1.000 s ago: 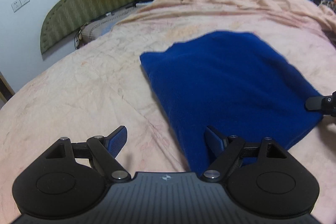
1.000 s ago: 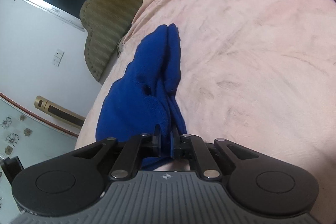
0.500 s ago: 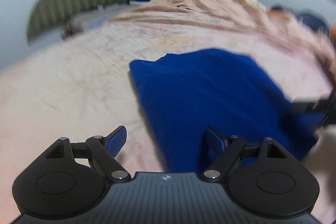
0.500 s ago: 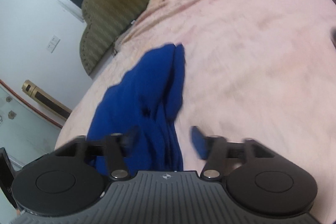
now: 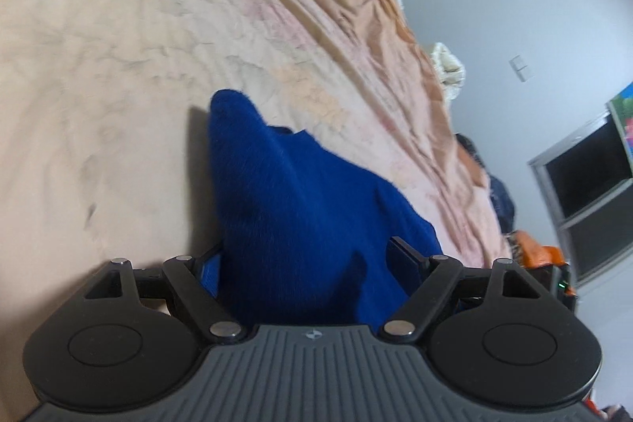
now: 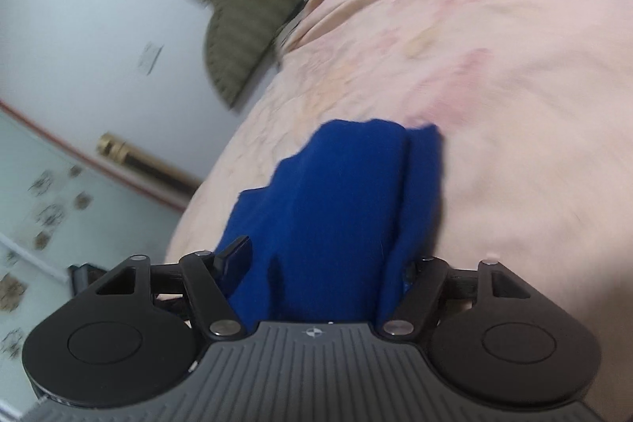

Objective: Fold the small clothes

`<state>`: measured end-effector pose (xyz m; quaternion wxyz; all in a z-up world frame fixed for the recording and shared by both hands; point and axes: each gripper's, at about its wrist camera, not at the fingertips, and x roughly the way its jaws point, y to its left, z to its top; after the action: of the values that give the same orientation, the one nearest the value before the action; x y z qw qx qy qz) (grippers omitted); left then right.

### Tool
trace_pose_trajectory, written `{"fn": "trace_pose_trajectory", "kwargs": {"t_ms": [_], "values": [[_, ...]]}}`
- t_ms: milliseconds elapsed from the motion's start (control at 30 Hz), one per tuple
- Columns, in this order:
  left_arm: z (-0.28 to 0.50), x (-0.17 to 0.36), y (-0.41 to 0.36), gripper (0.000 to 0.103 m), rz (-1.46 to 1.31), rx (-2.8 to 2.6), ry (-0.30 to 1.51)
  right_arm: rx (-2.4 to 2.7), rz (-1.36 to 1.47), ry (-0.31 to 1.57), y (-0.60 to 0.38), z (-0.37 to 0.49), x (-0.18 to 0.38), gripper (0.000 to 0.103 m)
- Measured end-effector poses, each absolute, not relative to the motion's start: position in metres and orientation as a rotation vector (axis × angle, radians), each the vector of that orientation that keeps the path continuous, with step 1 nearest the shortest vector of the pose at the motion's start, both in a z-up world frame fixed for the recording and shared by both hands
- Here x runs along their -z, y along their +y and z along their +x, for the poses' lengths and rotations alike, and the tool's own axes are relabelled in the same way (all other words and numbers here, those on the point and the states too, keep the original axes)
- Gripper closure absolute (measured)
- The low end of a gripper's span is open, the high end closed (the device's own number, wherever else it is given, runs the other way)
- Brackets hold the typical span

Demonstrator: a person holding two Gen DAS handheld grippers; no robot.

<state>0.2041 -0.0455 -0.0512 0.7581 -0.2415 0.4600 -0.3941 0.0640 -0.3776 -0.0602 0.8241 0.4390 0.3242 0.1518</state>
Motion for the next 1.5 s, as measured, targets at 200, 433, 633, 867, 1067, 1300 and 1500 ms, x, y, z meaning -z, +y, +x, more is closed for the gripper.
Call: {"fn": "trace_pose_trajectory", "kwargs": {"t_ms": [200,433,633,867,1067,1300,1500], "values": [[0.221,0.055,-0.064,0.075,-0.491,0.868,1.003,-0.466,0.844,0.752,-0.375,0.107,0.063,0.057],[0.209,0.029,-0.070,0.080,-0.321,0.872,0.832,-0.438,0.771,0.729,-0.371,0.109,0.054,0.078],[0.235,0.025,-0.086,0.075,-0.250,0.805,0.866,-0.377,0.727,0.679,-0.371,0.131,0.044,0.077],[0.193,0.005,-0.060,0.047,-0.212,0.724,0.821,-0.127,0.638,0.670,-0.375,0.100,0.026,0.045],[0.114,0.015,-0.033,0.039,-0.228,0.822,0.900,-0.075,0.649,0.667,-0.370,0.020,0.011,0.038],[0.078,0.035,-0.020,0.075,-0.326,0.883,0.976,-0.224,0.813,0.726,-0.340,-0.040,0.043,0.040],[0.071,0.025,-0.005,0.094,-0.347,0.815,0.964,-0.201,0.868,0.740,-0.334,-0.044,0.051,0.087]]}}
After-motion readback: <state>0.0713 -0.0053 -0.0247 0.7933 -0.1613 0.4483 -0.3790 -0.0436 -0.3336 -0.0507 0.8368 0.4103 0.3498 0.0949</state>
